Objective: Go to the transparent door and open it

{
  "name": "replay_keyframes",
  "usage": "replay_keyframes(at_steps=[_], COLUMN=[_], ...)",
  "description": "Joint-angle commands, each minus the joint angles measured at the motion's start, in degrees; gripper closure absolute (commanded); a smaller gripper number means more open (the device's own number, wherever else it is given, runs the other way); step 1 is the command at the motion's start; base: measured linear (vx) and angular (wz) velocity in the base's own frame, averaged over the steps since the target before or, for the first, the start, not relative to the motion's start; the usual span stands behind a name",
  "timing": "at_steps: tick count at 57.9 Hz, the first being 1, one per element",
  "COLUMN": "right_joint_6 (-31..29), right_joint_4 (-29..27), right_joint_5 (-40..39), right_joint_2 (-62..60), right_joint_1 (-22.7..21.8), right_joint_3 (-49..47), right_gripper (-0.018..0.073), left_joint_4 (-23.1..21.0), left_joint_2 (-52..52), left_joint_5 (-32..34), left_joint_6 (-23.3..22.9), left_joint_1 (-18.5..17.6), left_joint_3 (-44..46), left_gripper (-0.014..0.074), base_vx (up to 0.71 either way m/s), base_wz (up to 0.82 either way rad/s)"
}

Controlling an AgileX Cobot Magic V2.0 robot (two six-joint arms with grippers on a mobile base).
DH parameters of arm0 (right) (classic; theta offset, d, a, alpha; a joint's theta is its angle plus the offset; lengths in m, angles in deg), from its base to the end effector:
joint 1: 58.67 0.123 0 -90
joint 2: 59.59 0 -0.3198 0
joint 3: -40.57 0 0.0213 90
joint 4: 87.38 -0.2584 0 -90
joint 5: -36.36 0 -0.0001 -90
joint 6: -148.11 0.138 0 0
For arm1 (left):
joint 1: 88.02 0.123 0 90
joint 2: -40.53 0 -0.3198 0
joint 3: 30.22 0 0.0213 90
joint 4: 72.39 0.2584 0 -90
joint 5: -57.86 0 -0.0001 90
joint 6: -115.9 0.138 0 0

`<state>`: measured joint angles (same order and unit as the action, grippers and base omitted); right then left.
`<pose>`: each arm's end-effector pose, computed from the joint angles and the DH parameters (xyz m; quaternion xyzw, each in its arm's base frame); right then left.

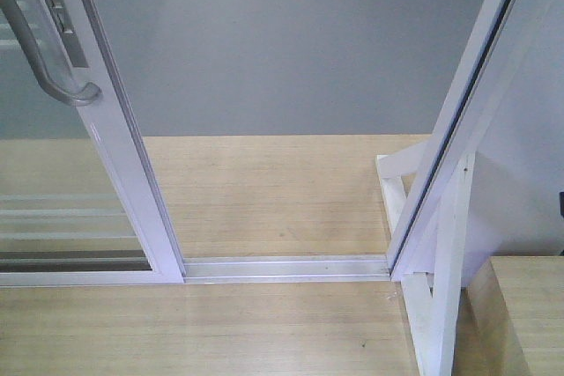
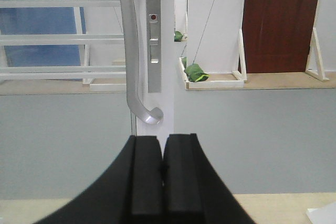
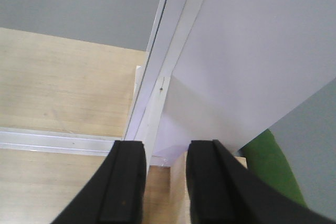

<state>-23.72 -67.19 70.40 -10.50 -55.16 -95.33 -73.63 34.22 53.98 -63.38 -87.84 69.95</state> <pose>0.1612 -0.0169 0.2927 -0.0506 0.8847 -0.1071 0.4508 0.0765 0.0000 0.1966 -0.0038 0.7072 -0.0026 0.7070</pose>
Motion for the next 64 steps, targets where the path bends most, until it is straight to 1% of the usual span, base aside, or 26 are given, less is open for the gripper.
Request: replay_keyframes(at_steps=[1,9,13,14,15,19,24,28,30,33,38,39,41,44,48,52,64], right_joint_6=[-0.6,-1.5,-4.3,-4.6,-6.2,-10.6,-15.1,-15.4,-15.3,-15.0,-13.5,-12.5,-11.5,-9.6,-7.0,-5.7,-5.6], right_joint_4=[2.8,-2.4,-6.4,-7.2,-8.6,-13.4,-17.3,-19.8,-20.9,-21.1,-19.6,-19.1,-17.9,-16.0,-15.8,-15.8,-17.6], right_joint_5=[-4.9,-13.9,-21.0,-21.6,-23.8,-28.8,-34.0,-36.5,-37.1,-37.3,-37.3,-35.3,-32.6,-30.8,-28.7,-28.6,-28.5], right_joint_2=[-2.7,-10.2,-14.9,-15.9,-17.3,-22.2,-27.8,-32.2,-34.3,-37.2,-42.8,-44.1,-43.8,-43.3,-43.8,-43.7,-43.7], right_joint_1=[-0.3,-0.3,-0.3,-0.3,-0.3,-0.3,-0.8,-2.5,-3.7,-5.4,-7.5,-7.8,-7.8,-7.5,-7.5,-7.5,-7.5], right_joint_3=[0.7,8.0,13.2,14.2,15.6,20.0,24.8,28.4,30.0,32.0,36.1,36.2,35.9,35.9,35.9,35.9,35.9], right_gripper=[0.0291,0.0428,0.0526,0.0536,0.0572,0.0573,0.0571,0.0571,0.0571,0.0571,0.0571,0.0571,0.057,0.0569,0.0568,0.0568,0.0568], left_joint_4=[-0.6,-0.6,-0.6,-0.6,-0.6,-0.6,-0.6,-0.6,-0.6,-0.6,-0.6,-0.6,-0.6,-0.6,-0.6,-0.6,-0.6], left_joint_2=[0.1,0.1,0.1,0.1,0.1,0.1,0.1,0.1,0.1,0.1,0.1,0.1,0.1,0.3,0.2,0.3,0.3], left_joint_5=[4.3,4.3,4.3,4.3,4.3,4.3,4.3,4.3,4.3,4.3,4.3,4.3,4.3,4.2,3.9,3.9,3.9], left_joint_6=[0.0,0.0,0.0,0.0,0.0,0.0,0.0,0.0,0.0,0.0,0.0,0.0,0.0,0.0,0.0,0.0,0.0], left_joint_1=[-0.2,-0.2,-0.2,-0.2,-0.2,-0.2,-0.2,-0.2,-0.2,-0.2,-0.2,-0.2,-0.2,-0.2,-0.2,-0.2,-0.2], left_joint_3=[-0.8,-0.8,-0.8,-0.8,-0.8,-0.8,-0.8,-0.8,-0.8,-0.8,-0.8,-0.8,-0.8,-0.8,-0.8,-0.8,-0.8], left_gripper=[0.0604,0.0604,0.0604,0.0604,0.0604,0.0604,0.0604,0.0604,0.0604,0.0604,0.0604,0.0604,0.0604,0.0604,0.0604,0.0603,0.0603], base_vx=[0.0,0.0,0.0,0.0,0.0,0.0,0.0,0.0,0.0,0.0,0.0,0.0,0.0,0.0,0.0,0.0,0.0], base_wz=[0.0,0.0,0.0,0.0,0.0,0.0,0.0,0.0,0.0,0.0,0.0,0.0,0.0,0.0,0.0,0.0,0.0])
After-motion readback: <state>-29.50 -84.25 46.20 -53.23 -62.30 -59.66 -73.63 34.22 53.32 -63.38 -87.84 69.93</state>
